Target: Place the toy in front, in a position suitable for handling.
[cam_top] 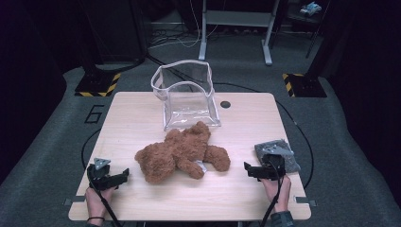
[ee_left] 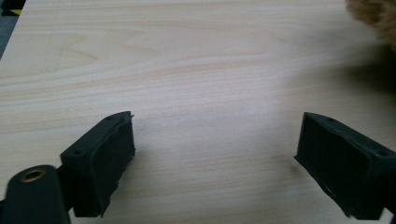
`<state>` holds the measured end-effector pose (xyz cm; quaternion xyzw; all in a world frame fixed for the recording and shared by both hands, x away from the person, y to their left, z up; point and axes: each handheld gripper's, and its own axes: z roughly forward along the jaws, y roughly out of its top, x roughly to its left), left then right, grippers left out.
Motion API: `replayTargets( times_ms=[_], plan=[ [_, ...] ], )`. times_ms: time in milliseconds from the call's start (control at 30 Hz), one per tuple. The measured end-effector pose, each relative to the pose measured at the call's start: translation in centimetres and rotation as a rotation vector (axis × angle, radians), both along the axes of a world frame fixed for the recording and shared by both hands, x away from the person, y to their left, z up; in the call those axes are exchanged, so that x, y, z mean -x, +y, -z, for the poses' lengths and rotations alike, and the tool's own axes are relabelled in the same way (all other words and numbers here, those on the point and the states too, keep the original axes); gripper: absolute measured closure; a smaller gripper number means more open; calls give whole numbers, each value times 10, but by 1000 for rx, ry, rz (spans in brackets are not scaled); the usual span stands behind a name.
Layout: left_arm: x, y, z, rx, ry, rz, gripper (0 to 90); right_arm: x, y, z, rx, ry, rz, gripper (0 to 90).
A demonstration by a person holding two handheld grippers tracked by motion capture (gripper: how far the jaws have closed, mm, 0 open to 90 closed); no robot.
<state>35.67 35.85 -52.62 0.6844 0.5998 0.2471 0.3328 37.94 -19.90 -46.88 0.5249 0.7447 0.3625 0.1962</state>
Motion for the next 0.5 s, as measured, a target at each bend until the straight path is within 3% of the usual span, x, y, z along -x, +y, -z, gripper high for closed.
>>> replayTargets(
  times_ms=[233, 400, 500],
  plan=[
    [4, -6, -21, 80, -32, 76, 44, -2, 17, -6, -3, -9, -48, 44],
    [4, -20, -50, 109, -68, 162, 5, -7, 29, -8, -11, -5, -82, 45],
    [4, -26, -63, 104, -96, 186, 3, -8, 33, -9, -12, -3, -91, 45]
  ],
)
